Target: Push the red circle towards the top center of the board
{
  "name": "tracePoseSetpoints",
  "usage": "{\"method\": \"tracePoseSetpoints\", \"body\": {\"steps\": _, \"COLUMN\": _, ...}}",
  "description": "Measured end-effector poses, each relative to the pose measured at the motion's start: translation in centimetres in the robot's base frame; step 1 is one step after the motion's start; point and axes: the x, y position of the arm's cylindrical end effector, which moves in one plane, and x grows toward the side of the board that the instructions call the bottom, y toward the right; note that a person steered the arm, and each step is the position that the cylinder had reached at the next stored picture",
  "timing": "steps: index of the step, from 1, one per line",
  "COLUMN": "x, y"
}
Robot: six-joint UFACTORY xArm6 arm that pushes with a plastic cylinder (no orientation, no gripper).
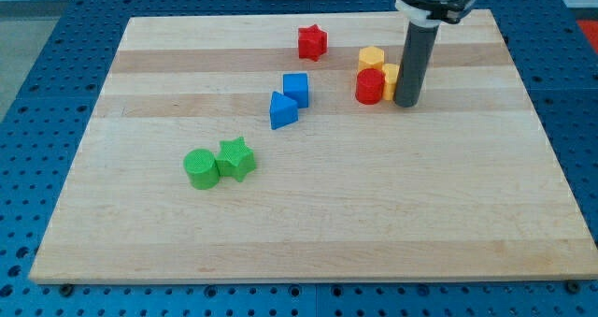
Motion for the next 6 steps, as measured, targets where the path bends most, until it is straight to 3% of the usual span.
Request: {"method": "tracePoseSetpoints", "body": {"steps": 6, "x": -2.3, "y": -6.1}}
